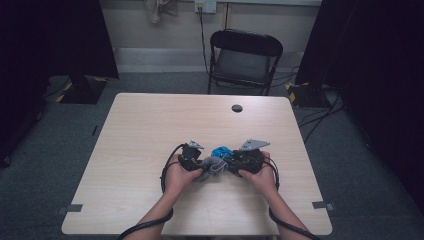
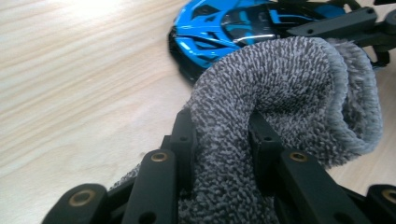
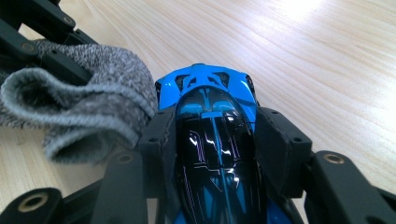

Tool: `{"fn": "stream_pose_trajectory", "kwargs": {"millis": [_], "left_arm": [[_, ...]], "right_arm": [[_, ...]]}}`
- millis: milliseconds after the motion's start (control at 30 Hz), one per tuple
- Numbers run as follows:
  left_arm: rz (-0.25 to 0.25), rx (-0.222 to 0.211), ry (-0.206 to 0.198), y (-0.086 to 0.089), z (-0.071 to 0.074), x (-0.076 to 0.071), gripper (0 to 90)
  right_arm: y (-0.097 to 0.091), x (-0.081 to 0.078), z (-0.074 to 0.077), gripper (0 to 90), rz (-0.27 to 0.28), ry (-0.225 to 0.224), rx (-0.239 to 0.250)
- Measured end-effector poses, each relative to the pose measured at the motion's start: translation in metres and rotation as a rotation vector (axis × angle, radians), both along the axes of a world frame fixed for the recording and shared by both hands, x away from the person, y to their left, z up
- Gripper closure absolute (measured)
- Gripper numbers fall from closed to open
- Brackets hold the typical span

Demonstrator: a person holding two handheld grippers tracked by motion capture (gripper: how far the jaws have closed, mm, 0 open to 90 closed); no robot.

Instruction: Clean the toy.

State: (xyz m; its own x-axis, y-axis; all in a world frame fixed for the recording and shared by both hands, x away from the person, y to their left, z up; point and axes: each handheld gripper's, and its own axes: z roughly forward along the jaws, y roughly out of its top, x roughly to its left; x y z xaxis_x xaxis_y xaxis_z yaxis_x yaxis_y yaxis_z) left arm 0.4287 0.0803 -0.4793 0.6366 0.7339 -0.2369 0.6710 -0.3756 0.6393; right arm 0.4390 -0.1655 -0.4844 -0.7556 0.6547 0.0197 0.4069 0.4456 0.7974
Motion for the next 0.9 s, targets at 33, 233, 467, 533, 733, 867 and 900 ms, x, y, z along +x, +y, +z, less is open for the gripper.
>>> {"fn": "stream_pose_trajectory", "kwargs": {"millis": [33,233,467,533,733,867,900], "left_arm": [[0.008,-0.002,0.002,0.002,0.000,0.001,68.7],[0.033,0.008,-0.001,0.012,0.000,0.004,68.7],[0.094,0.053,-0.033,0.030,0.003,0.007,68.7],[0.097,0.052,-0.029,0.035,0.004,0.006,68.7],[0.062,0.027,-0.049,0.037,0.011,-0.004,68.7],[0.032,0.002,-0.057,0.039,0.017,-0.015,68.6],[0.024,0.001,-0.060,0.039,0.018,-0.018,68.6]], "right_arm": [[0.000,0.000,0.000,50.0,0.000,0.000,0.000],[0.000,0.000,0.000,50.0,-0.001,0.001,0.000],[0.000,0.000,0.000,50.0,0.002,0.001,-0.001],[0.000,0.000,0.000,50.0,0.001,0.000,-0.001],[0.000,0.000,0.001,50.0,0.002,0.003,-0.003],[0.001,0.000,0.001,50.0,0.002,0.004,-0.009],[0.001,0.000,0.001,50.0,0.002,0.004,-0.009]]}}
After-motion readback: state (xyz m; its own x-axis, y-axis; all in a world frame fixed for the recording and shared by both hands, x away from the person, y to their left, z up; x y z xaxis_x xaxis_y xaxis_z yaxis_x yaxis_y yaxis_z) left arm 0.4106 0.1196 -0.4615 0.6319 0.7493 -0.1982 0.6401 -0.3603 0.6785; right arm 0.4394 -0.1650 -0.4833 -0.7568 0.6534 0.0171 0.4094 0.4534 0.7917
